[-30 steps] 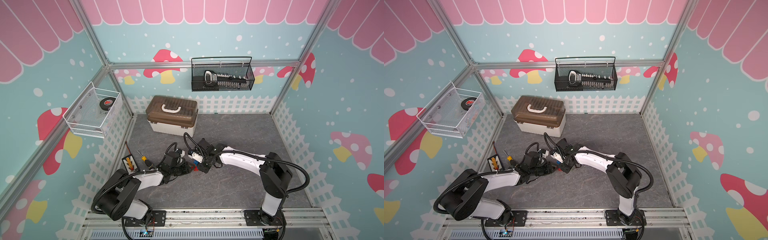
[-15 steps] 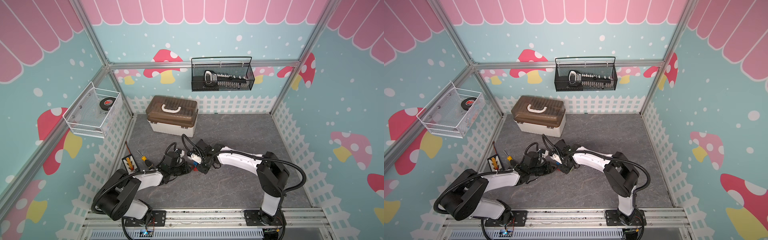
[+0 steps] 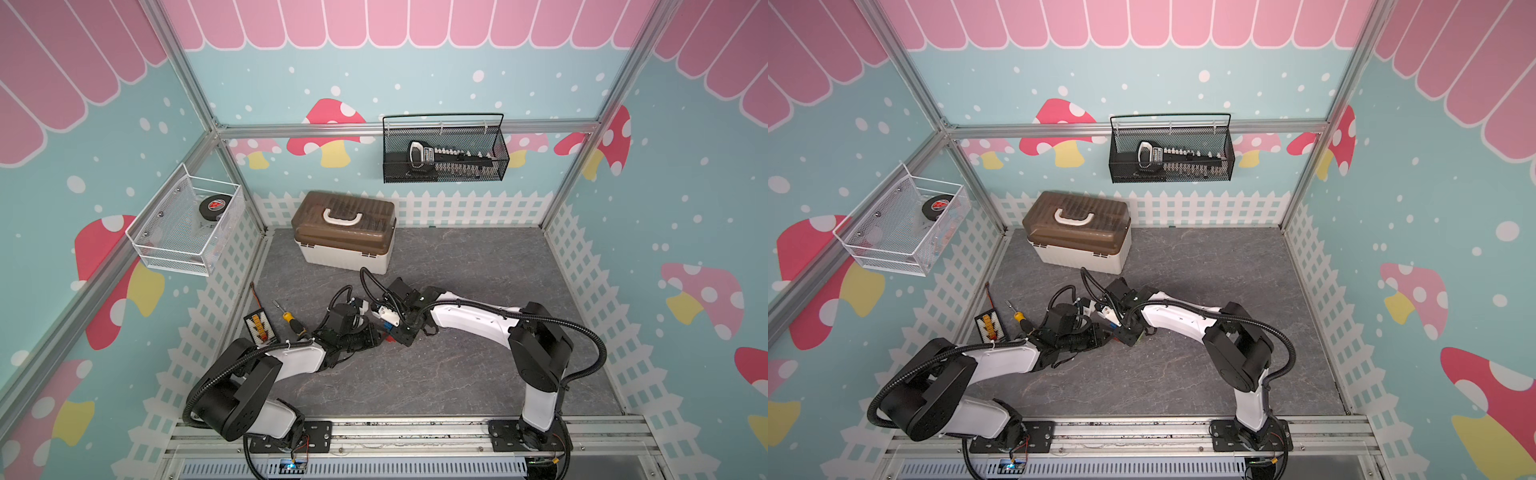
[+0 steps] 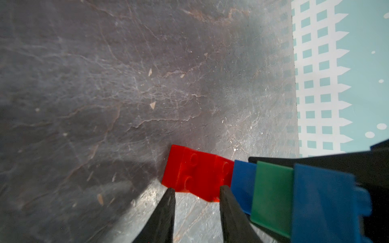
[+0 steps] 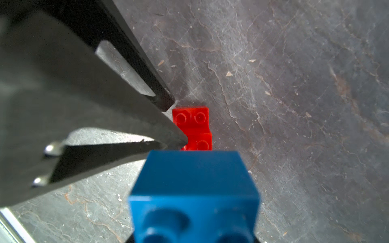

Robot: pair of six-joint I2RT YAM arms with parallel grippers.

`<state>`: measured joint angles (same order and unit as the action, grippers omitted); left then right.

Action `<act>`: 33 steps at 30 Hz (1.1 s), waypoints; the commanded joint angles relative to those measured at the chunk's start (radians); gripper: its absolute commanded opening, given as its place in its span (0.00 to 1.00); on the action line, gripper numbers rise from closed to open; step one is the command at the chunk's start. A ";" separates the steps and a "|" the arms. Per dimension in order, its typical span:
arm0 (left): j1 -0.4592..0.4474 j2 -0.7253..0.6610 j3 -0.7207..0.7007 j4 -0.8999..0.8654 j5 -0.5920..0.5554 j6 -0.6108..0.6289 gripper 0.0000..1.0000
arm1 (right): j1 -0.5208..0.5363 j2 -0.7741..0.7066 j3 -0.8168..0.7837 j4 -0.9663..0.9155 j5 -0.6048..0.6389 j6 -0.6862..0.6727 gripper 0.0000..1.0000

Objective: Assemble the letter y with lego
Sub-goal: Assemble the lego brick with the lego brick.

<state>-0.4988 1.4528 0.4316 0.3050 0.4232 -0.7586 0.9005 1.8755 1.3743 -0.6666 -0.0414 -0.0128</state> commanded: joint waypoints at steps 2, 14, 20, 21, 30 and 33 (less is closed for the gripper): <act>0.006 0.011 -0.025 -0.035 -0.021 0.007 0.36 | 0.010 0.016 0.031 -0.046 0.018 -0.031 0.16; 0.008 0.012 -0.028 -0.031 -0.024 0.007 0.35 | 0.015 0.075 0.066 -0.108 0.040 -0.053 0.15; 0.009 0.013 -0.031 -0.027 -0.024 0.004 0.35 | 0.015 0.096 0.092 -0.140 0.037 -0.057 0.15; 0.009 0.014 -0.031 -0.027 -0.025 0.005 0.35 | 0.015 0.102 0.098 -0.148 0.035 -0.059 0.15; 0.009 0.013 -0.034 -0.021 -0.023 0.003 0.35 | 0.015 0.131 0.146 -0.204 0.026 -0.070 0.14; 0.010 0.016 -0.034 -0.015 -0.020 0.000 0.35 | 0.015 0.143 0.156 -0.219 0.025 -0.073 0.13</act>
<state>-0.4976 1.4528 0.4248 0.3195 0.4232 -0.7589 0.9108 1.9743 1.5242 -0.8280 -0.0151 -0.0605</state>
